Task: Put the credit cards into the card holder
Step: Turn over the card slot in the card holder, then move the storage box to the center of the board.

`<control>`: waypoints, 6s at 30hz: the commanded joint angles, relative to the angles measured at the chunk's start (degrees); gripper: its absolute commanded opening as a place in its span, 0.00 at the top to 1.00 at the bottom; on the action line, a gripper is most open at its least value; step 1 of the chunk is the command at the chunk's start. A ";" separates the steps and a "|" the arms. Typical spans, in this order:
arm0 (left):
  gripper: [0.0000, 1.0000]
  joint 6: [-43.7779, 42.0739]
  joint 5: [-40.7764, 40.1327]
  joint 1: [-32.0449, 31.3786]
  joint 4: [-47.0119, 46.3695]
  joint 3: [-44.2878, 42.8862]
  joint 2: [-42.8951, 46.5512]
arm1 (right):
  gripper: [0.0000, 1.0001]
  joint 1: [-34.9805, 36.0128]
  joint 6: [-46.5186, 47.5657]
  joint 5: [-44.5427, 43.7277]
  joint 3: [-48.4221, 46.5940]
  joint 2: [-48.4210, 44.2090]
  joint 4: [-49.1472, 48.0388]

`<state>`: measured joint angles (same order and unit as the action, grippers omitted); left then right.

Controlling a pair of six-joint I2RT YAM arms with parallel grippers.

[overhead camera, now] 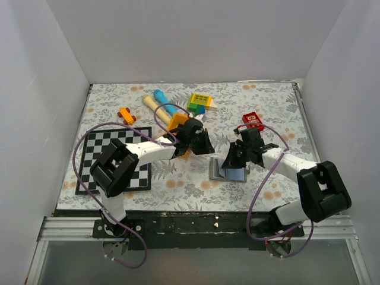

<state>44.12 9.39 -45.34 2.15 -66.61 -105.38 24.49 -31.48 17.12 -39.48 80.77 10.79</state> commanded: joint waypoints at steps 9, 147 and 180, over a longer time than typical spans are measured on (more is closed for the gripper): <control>0.97 -0.35 -1.13 1.75 0.40 3.68 4.66 | 0.95 1.52 0.72 4.85 -1.30 6.59 -3.49; 0.02 -5.09 18.04 54.04 16.04 15.19 36.92 | 0.58 21.56 52.84 -31.63 -82.07 60.21 24.55; 0.02 -4.30 18.30 53.96 15.25 16.42 38.15 | 0.99 23.59 47.66 -29.17 -73.02 45.35 19.10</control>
<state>39.66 26.63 8.51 18.31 -51.03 -69.38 47.94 16.67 -12.19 -112.88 129.49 31.42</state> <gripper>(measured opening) 0.981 0.023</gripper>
